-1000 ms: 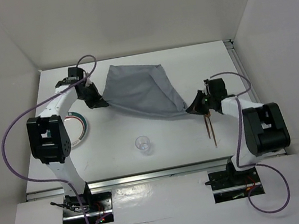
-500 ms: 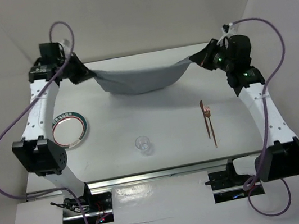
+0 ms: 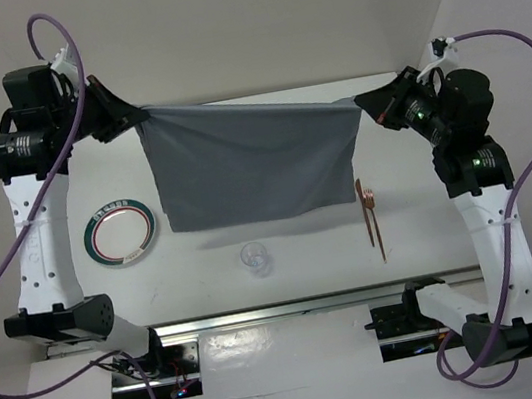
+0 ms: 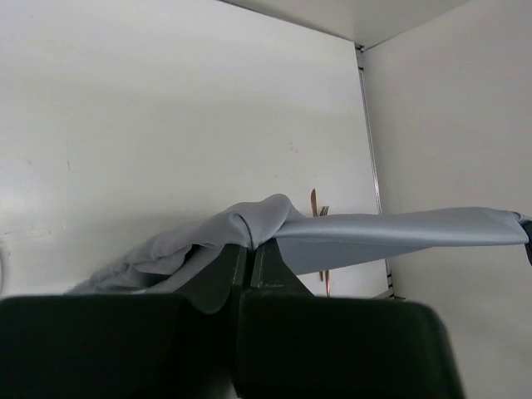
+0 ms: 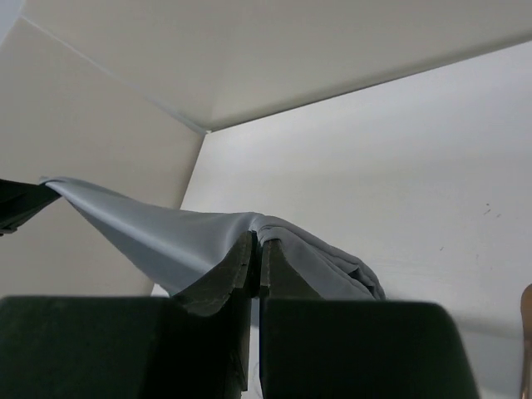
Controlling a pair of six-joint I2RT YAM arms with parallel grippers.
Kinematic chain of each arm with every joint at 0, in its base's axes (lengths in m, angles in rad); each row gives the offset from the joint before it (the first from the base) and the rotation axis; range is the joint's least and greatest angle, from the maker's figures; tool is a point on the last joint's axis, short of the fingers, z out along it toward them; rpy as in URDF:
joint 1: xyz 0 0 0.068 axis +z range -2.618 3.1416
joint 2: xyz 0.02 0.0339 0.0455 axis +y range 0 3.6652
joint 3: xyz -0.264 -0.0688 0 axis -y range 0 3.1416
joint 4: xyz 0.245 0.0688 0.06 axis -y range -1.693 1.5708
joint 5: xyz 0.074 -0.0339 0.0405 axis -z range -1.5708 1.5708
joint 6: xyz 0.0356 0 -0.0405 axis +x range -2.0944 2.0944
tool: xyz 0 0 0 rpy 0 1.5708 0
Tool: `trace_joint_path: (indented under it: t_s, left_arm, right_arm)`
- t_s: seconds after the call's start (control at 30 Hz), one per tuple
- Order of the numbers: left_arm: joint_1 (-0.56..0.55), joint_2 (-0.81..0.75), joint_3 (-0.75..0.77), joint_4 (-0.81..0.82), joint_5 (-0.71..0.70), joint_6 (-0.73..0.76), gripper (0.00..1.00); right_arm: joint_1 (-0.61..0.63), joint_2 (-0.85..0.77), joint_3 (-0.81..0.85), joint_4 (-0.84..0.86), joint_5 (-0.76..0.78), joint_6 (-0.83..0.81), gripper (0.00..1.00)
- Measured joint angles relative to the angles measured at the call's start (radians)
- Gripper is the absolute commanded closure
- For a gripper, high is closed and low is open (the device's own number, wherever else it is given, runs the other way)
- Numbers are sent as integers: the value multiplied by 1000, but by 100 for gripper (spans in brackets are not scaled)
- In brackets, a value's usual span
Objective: Set the dinner table for one person
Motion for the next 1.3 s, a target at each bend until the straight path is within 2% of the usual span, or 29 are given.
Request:
trace_joint_path:
  t_s: [0.3,0.57,0.67,0.8,1.0,1.2,1.3]
  left_arm:
    - [0,80,42,-24,30,1,100]
    - [2,249,126,20,53,-2,100]
    - [3,355,211,36,64,-18,100]
    - [9,415,254,41,67,-25,100]
    - [26,307,129,70,91,-24,100]
    - [33,84,-21,68,121,-18,100]
    - [38,-13,-46,51,143,-14,100]
  right_arm:
    - [0,58,57,-40,34,-10,100]
    - [-13,301,178,-27,31,-41,100]
    - [-23,425,232,-23,5,-51,100]
    - [-25,494,258,-21,-20,-60,100]
    - [-24,412,261,-25,-51,-70,100]
    - [-24,188,256,-73,-68,-90,100]
    - [-25,81,257,-118,-69,-100,100]
